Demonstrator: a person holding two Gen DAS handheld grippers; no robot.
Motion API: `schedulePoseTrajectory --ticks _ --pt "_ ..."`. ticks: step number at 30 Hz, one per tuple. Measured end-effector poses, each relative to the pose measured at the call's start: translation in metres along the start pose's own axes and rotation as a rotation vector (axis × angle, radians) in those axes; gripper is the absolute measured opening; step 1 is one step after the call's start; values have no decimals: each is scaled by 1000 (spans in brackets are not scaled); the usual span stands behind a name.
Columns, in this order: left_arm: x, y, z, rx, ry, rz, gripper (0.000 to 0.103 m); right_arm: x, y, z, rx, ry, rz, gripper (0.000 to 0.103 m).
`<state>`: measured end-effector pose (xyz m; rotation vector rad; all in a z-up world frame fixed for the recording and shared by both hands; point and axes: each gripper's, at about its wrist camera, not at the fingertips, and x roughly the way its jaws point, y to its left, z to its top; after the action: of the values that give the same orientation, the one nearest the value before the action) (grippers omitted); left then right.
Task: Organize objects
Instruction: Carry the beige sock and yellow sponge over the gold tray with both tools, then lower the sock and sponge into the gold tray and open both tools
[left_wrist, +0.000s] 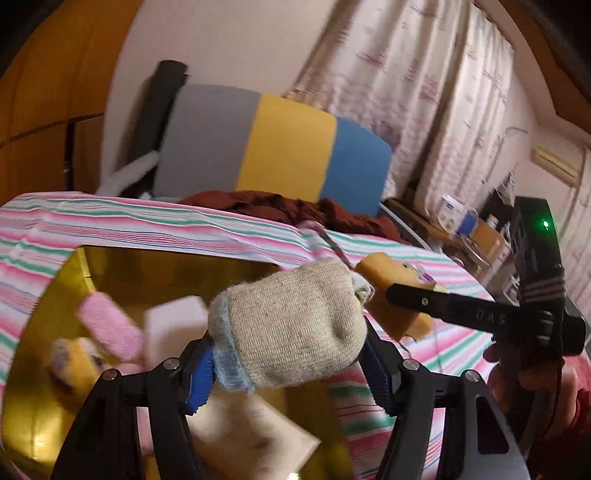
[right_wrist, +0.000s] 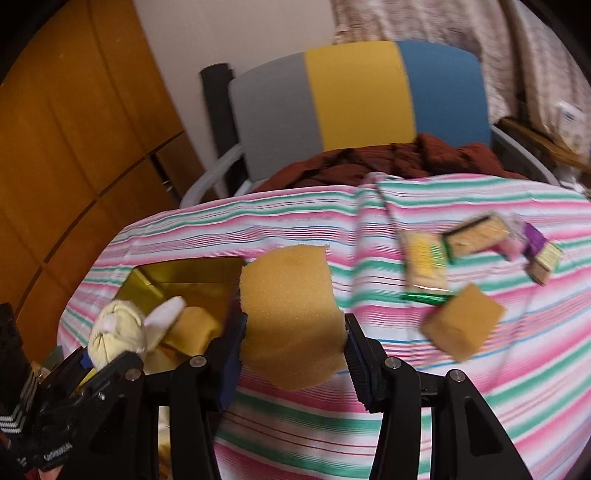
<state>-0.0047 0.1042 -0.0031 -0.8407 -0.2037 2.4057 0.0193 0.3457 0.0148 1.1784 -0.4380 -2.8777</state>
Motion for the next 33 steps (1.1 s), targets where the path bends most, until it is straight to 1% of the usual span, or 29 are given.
schedulePoseTrajectory --ticks 3,7,10,13,15,20,25,26,28,30,33 --pt "-10 20 2 -18 -18 35 68 8 28 3 -36 4 36 50" --pt "-15 42 1 -44 -22 74 68 22 67 6 -90 18 81 50" --pt "-15 56 -1 -67 -4 95 68 33 89 7 -115 33 106 50" --pt "-14 68 1 -75 16 127 68 43 106 8 -134 41 107 51" --pt "-14 78 3 -97 20 140 68 50 112 8 -126 50 109 51" --pt "-20 98 5 -131 10 172 68 63 107 5 -66 89 105 51" --pt "-18 109 11 -151 2 191 68 68 106 -3 -76 118 88 54" --pt "-16 110 13 -150 6 194 68 69 105 -5 -72 127 83 56" --pt "-10 111 16 -140 19 203 68 71 104 -6 -57 152 85 80" --pt "-4 111 20 -126 34 216 69 66 102 -6 -35 149 84 88" --pt "2 112 24 -119 46 231 69 53 103 -6 -46 111 72 91"
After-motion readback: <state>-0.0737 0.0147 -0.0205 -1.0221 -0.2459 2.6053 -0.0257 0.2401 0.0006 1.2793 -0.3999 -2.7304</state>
